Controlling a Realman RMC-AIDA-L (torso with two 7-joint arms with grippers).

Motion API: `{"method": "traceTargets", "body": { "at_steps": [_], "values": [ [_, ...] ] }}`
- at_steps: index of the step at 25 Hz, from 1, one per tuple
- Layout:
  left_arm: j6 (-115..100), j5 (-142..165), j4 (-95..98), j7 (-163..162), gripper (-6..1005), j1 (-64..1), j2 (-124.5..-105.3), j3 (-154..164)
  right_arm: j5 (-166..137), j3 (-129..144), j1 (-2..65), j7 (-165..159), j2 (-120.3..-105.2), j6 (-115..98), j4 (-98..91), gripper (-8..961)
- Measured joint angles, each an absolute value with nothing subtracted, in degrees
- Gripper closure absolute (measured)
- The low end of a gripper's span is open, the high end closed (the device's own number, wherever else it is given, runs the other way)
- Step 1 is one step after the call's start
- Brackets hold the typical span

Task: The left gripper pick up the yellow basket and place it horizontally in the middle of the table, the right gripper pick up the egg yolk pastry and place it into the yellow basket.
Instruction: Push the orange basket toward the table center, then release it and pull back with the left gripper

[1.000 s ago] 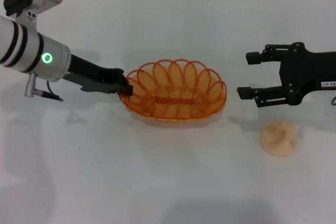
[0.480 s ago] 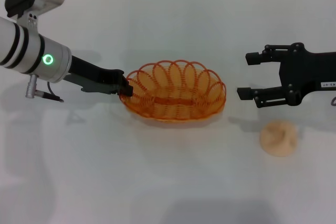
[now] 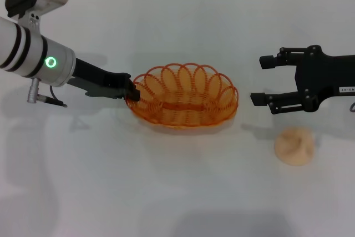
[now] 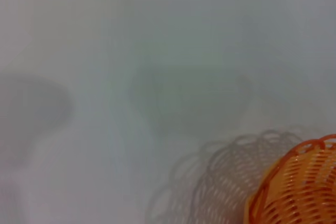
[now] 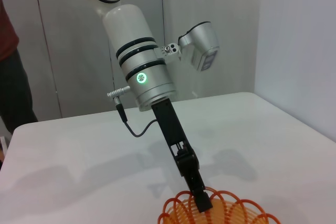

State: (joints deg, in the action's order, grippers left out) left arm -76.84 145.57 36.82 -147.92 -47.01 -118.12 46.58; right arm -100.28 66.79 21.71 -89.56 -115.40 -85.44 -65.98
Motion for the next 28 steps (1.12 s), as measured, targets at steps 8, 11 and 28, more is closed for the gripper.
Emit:
{"method": "traceTargets", "body": {
  "at_steps": [8, 11, 28],
  "values": [
    [-76.81, 145.50, 36.83, -147.92, 869, -47.23, -118.13, 47.80, -100.25, 66.79, 21.71, -89.56, -115.40, -85.43, -66.01, 153],
    [-76.81, 145.36, 36.82, -147.92, 861, -47.28, -118.12, 47.87, -100.23, 66.80, 21.74, -89.56, -115.40, -85.43, -66.01, 153],
    [-76.40, 141.27, 42.48, -146.03, 303, -43.46, -116.83, 47.37, -99.63, 66.80, 21.73, -89.63, -115.40, -85.52, -66.01, 154]
  ]
}}
